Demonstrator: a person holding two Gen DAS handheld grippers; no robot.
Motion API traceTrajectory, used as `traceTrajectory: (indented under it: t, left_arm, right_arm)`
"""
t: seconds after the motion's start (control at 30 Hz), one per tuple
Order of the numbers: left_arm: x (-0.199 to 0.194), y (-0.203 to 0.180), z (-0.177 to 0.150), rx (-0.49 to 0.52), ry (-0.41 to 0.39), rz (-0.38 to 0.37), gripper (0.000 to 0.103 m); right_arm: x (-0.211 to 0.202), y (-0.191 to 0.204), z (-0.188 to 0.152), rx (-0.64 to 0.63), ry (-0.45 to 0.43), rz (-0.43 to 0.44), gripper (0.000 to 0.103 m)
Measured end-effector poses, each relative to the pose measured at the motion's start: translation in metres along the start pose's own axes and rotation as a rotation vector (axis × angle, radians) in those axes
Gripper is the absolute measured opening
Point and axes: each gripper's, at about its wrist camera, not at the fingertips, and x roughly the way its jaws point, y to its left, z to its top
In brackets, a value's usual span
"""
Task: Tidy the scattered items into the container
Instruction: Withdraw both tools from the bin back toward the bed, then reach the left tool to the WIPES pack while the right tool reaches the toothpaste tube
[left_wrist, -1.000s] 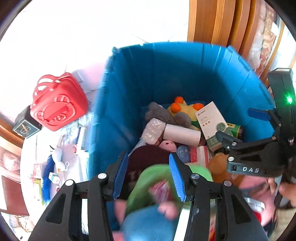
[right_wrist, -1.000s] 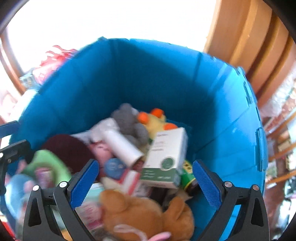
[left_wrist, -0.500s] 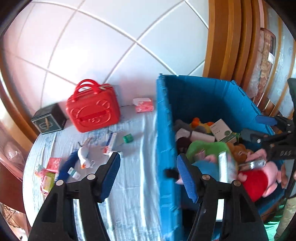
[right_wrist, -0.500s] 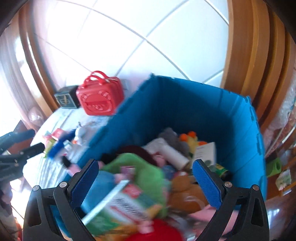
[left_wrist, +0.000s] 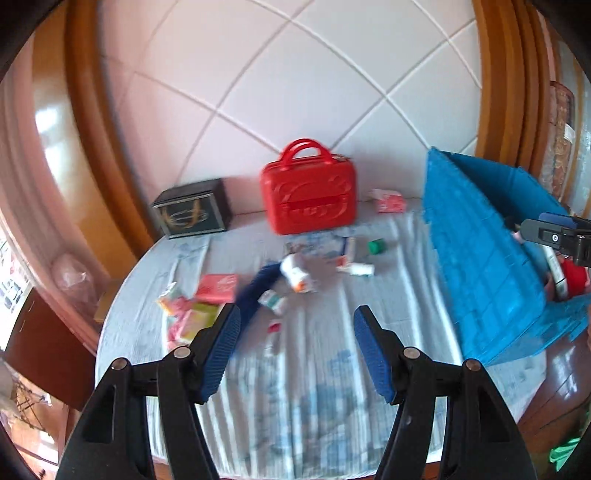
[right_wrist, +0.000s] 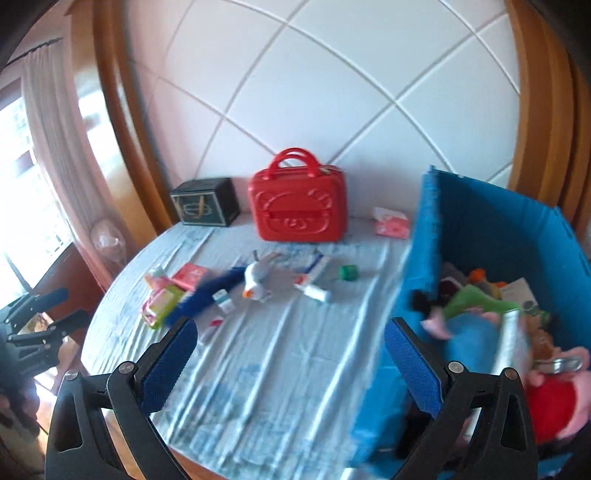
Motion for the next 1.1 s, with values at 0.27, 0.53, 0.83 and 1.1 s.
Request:
traceTrajectory:
  t: [0.27,0.53,0.83,1.1]
  left_arm:
    - [0.026,0.097,-0.045,-0.156,0.062,0.047,0.063]
    - [0.084,0.144,-0.077,-0.296,0.150,0.116,0.063]
    - [0.146,0.190,-0.102,-0.364,0.233,0.132,0.063]
    - [0.233,0.234,-0.090,-0.259,0.268,0.044,0.063]
  right_arm:
    - [0.065,0.083,-0.017,-0.077,0.091,0.030,0.103]
    - [0.141,0.097,-0.026,-0.087,0.174,0.082,0.103]
    - [0.212,0.131,-0.034,-0.119,0.286,0.122,0.103]
    - [0.282,0.177,-0.039,-0.041,0.329,0.062,0.103]
